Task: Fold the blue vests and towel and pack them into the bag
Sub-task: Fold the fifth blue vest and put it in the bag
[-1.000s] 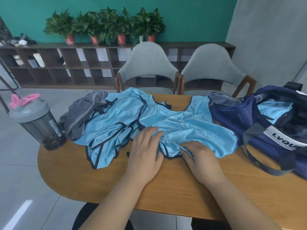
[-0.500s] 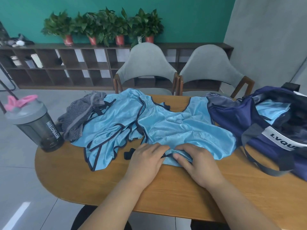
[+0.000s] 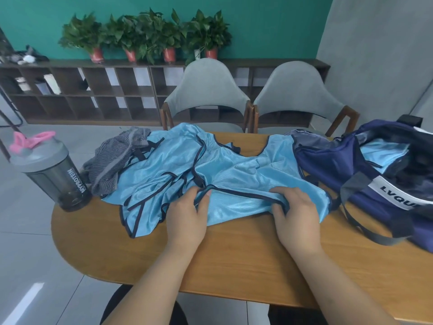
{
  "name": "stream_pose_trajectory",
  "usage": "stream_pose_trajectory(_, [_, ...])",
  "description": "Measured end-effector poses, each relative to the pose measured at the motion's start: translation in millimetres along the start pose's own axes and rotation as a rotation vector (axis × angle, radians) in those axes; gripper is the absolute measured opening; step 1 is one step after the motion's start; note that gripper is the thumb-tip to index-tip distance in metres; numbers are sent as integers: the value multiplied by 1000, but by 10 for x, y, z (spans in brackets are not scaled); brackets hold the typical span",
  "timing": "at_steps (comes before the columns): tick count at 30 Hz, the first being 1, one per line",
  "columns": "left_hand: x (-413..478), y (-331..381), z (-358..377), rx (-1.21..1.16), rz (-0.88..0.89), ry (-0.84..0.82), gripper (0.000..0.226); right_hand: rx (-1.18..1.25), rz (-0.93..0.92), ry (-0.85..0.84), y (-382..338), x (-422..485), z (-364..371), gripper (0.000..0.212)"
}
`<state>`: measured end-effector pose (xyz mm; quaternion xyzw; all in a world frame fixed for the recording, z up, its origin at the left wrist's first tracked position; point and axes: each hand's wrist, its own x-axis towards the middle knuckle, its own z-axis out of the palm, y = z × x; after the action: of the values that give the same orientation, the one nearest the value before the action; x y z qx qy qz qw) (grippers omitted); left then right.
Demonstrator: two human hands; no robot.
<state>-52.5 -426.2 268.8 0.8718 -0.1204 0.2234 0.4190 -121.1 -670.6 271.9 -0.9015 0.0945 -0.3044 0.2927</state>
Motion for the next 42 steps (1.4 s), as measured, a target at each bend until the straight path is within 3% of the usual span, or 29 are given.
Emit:
stream_pose_trajectory(7, [37,-20,6,3,-106,114,32,281,197,-28,-10,7,-54,25])
stream_pose_trajectory(12, [164,47,-54,-126,-127,-6,19,521,234,-94,-20,56,-98,10])
stream_pose_trajectory(14, [279,68,-101,-230,-127,-64,16,549,234,-132,-10,64,-105,16])
stream_pose_trajectory(18, [565,113,-194,-246,-122,-41,25,534,244,-152,-46,50,-135,14])
stream_pose_trajectory(22, [731,-48,-199,-126,-122,50,21,318,189,-111,-5,72,-40,15])
stream_pose_trajectory(27, [572,-317,-57,103,-49,52,25,90,174,84,70,81,-13,31])
stream_pose_trajectory(29, [507,-349,-7,144,-16,51,25,151,217,117,60,73,-30,29])
stream_pose_trajectory(32, [507,-436,23,164,-53,102,30,429,320,28,59,86,-53,23])
stream_pose_trajectory(35, [481,-450,8,159,-121,134,37,561,275,-48,102,69,-64,15])
stream_pose_trajectory(42, [505,-472,29,178,-133,167,37,308,226,166,103,144,-129,7])
